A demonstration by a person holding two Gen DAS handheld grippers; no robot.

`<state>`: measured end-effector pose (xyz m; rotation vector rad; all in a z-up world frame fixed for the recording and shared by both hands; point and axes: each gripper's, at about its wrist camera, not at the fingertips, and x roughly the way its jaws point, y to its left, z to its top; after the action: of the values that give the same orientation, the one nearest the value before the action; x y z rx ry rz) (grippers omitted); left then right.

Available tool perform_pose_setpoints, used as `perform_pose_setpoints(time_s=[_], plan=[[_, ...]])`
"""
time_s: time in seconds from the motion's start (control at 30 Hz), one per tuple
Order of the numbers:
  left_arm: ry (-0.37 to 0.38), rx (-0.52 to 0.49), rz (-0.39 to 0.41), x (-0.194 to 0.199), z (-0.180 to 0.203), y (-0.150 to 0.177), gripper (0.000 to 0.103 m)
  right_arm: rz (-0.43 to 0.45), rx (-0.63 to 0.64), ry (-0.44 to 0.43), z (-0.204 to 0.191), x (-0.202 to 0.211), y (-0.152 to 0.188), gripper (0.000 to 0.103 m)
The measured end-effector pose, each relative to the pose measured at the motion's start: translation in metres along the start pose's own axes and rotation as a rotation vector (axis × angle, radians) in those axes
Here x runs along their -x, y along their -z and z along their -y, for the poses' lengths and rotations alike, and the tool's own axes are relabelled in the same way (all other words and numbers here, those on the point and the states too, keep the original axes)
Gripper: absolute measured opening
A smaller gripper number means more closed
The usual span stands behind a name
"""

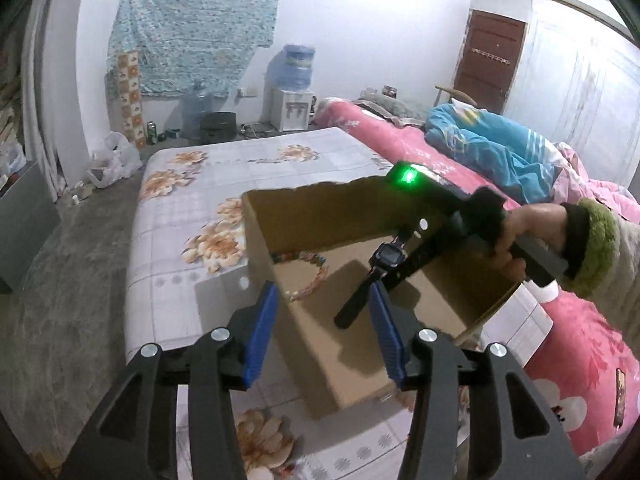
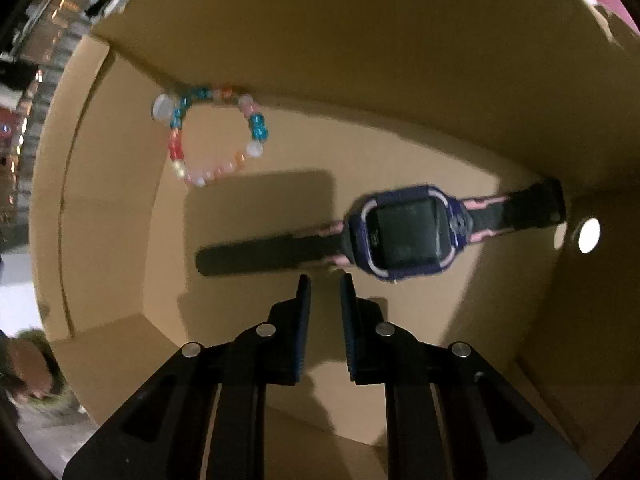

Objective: Organize jewelry
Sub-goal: 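Lower the smartwatch into the box and open the right gripper, then withdraw the right gripper from the box and lower it beside the box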

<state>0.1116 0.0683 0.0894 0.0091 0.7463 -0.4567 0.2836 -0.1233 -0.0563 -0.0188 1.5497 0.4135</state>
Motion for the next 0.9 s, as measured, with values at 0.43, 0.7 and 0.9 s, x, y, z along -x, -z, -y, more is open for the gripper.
perform_pose_setpoints(time_s=[0.43,0.7,0.9], plan=[[0.013,0.058,0.028,0.021,-0.017,0.027,0.050,0.083,-0.127,-0.030,0.012,0.006,-0.016,0.014],[0.082,0.026,0.101,0.045,-0.006,0.041,0.056,0.236,-0.072,0.018,-0.001,0.075,0.018,0.024],[0.158,-0.020,0.117,0.054,0.010,0.058,0.060,0.491,0.033,-0.010,-0.027,0.159,0.093,0.028]])
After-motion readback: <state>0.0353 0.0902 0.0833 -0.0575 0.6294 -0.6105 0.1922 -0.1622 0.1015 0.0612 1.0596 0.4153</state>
